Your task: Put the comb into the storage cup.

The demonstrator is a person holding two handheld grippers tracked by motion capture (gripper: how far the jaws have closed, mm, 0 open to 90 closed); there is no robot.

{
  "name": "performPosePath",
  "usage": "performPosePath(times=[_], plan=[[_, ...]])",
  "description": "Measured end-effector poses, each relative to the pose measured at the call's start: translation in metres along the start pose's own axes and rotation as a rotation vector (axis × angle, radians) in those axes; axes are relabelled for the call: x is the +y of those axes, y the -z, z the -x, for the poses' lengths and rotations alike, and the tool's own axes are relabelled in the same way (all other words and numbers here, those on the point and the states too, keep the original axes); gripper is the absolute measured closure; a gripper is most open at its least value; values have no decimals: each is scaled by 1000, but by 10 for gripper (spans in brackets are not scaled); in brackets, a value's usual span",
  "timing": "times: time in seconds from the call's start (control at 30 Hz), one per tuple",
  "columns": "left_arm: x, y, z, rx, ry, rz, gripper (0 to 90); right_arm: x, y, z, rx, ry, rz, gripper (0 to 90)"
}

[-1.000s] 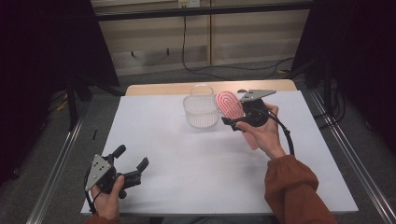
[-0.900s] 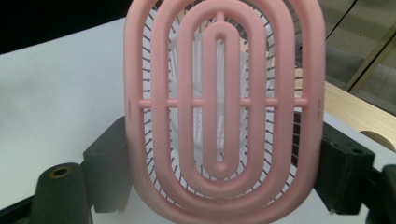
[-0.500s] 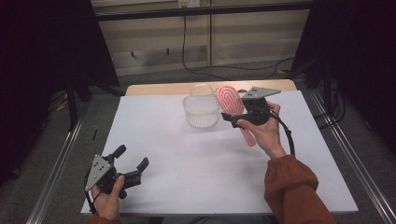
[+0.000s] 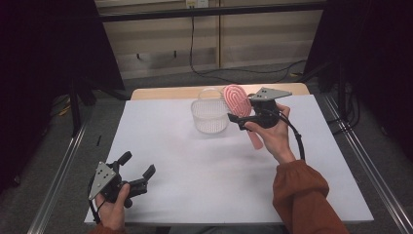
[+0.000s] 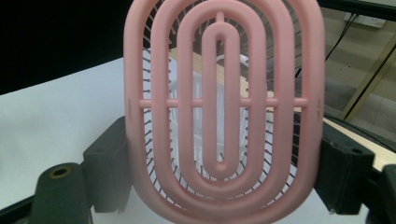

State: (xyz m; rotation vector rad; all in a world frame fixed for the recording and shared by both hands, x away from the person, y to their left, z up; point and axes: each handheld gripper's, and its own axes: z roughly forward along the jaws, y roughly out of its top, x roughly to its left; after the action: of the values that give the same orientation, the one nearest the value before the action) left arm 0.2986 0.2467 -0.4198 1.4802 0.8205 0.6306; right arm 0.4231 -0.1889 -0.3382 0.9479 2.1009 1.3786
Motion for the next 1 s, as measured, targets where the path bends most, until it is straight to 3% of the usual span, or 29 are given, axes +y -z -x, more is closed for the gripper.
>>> performPosePath(times=[1.0], plan=[[0,0,0,-5,-2,-3,31,17,-6,4,-9,-22,122,195]])
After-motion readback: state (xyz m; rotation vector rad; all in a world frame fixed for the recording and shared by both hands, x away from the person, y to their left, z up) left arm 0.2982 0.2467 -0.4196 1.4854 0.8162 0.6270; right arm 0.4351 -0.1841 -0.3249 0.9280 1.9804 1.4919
